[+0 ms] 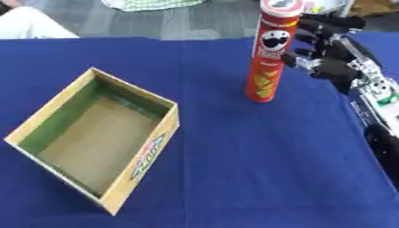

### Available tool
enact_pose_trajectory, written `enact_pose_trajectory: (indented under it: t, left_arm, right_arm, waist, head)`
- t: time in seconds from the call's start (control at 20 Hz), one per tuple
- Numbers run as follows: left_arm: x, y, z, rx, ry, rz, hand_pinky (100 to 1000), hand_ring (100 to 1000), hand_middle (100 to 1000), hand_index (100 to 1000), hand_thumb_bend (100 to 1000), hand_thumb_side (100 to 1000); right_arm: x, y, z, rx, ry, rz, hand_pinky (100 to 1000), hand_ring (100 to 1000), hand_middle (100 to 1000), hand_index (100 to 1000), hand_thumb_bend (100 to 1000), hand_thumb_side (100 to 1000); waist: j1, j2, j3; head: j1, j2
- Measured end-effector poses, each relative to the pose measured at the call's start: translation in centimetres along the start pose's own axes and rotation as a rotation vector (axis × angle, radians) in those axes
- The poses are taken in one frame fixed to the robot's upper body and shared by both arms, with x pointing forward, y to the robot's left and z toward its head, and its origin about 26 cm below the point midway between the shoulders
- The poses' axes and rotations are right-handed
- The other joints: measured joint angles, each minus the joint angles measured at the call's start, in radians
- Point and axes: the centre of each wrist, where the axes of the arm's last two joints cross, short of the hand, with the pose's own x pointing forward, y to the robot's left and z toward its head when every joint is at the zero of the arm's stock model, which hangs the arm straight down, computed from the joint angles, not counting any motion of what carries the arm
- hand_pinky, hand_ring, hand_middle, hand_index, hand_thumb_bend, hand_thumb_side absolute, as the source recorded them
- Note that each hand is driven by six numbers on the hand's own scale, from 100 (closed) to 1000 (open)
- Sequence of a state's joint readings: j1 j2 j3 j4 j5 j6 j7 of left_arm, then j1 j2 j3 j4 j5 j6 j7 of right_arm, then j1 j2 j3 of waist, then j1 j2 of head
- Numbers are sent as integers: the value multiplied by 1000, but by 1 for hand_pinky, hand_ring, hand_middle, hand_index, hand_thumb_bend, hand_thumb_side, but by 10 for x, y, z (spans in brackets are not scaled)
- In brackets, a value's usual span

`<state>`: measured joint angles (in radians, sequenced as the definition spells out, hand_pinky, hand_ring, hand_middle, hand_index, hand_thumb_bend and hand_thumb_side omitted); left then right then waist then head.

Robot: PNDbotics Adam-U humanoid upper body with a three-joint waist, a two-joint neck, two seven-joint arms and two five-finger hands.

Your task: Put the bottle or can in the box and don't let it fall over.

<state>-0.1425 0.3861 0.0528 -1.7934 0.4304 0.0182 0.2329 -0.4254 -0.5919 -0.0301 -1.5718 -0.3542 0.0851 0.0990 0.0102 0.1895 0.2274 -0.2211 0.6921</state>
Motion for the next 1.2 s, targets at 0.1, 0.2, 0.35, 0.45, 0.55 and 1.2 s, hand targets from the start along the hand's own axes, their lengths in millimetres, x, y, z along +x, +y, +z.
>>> enact_pose_trajectory:
  t: [0.1,0.2,0.35,0.45,0.55,1.2]
  left_arm:
    - [0,0,0,0,0,0,735,937,889,853,506,909]
    - [0,0,0,0,0,0,735,937,889,853,506,909]
    - [0,0,0,-1,1,0,735,938,890,853,506,909]
    - [0,0,0,-1,1,0,735,938,890,853,505,910]
    - [0,0,0,-2,1,0,735,938,890,853,505,910]
    - [0,0,0,-7,2,0,735,940,892,854,503,911]
  right_arm:
    - [0,1,-1,1,-3,-2,927,1000,1000,907,544,138]
    - [0,1,-2,0,-2,-3,925,1000,1000,906,549,138]
    - [-2,1,-2,-11,9,4,923,1000,1000,906,556,137]
    - [-3,0,-1,-27,15,10,923,1000,1000,906,556,138]
    - [-4,-2,-1,-47,21,18,924,1000,1000,908,554,139]
    - [-9,-10,-10,-102,47,53,928,1000,1000,920,532,162]
  waist:
    - [0,1,0]
    - [0,1,0]
    - [0,1,0]
    - [0,2,0]
    - [0,2,0]
    - [7,11,0]
  head:
    - [0,0]
    - [1,0]
    - [3,0]
    - [4,0]
    - [4,0]
    - [4,0]
